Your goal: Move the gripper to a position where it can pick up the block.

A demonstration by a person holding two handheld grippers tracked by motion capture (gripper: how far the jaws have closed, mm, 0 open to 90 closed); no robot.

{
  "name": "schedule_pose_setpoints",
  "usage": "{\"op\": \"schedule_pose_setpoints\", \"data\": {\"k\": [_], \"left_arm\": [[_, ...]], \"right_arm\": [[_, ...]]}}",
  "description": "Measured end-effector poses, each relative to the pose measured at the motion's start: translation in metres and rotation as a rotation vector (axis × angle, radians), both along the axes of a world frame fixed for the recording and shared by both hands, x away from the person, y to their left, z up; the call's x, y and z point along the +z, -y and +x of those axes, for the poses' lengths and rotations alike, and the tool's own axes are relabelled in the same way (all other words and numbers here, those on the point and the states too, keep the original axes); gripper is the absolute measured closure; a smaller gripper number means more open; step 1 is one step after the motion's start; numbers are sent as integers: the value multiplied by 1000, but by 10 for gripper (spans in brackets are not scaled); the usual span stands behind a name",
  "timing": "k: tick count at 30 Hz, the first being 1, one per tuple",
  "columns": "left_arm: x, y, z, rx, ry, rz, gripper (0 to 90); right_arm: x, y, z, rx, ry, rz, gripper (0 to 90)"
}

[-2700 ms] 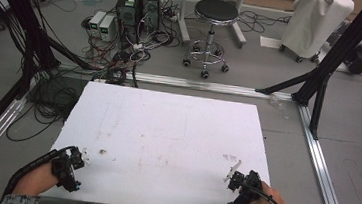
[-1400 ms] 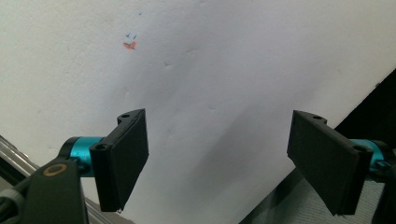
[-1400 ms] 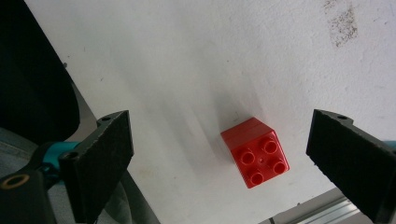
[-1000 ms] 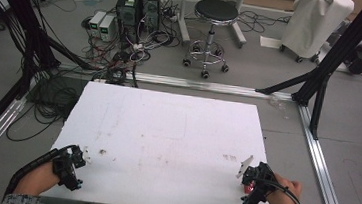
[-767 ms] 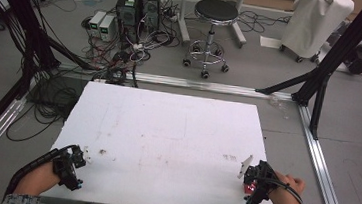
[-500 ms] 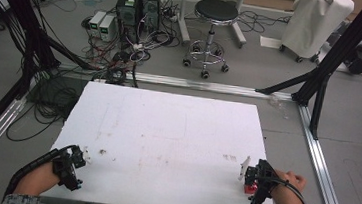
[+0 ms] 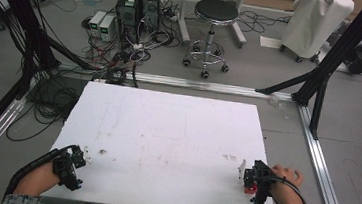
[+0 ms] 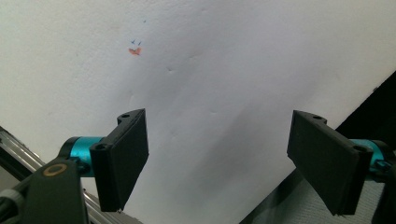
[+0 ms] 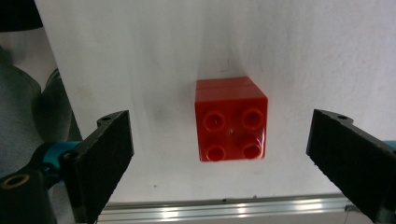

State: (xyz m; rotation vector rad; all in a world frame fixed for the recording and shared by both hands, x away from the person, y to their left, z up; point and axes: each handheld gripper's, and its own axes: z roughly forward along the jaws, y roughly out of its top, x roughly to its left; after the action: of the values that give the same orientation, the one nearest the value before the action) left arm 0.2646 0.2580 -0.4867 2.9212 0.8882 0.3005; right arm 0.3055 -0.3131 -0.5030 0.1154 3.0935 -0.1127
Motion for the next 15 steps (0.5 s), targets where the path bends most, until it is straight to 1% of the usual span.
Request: {"op": "schedule_pose_setpoints", "data": {"k": [1,2,5,6,7,10,12,15], "left_arm": [[0,0,0,1,1,-1,208],[0,0,0,1,1,0,208],[0,0,0,1,2,1,208],[0,0,0,0,6,1,208],[0,0,0,0,6,3,208],[1,1,0,1,4,-2,208],[0,1,0,-2,4,4,208],[-1,1,0,0,0,4,208]], "right_arm": [[-1,0,0,3,-18,7,66],[-3,0,1,17,-26,12,66],[-6,1,3,28,-37,13,66],[-8,1,4,40,-37,19,66],[-9,1,5,35,-37,18,66],[-14,2,8,42,-31,30,66],[-15,3,8,38,-38,27,66],[-16,5,8,26,-34,17,66]]}}
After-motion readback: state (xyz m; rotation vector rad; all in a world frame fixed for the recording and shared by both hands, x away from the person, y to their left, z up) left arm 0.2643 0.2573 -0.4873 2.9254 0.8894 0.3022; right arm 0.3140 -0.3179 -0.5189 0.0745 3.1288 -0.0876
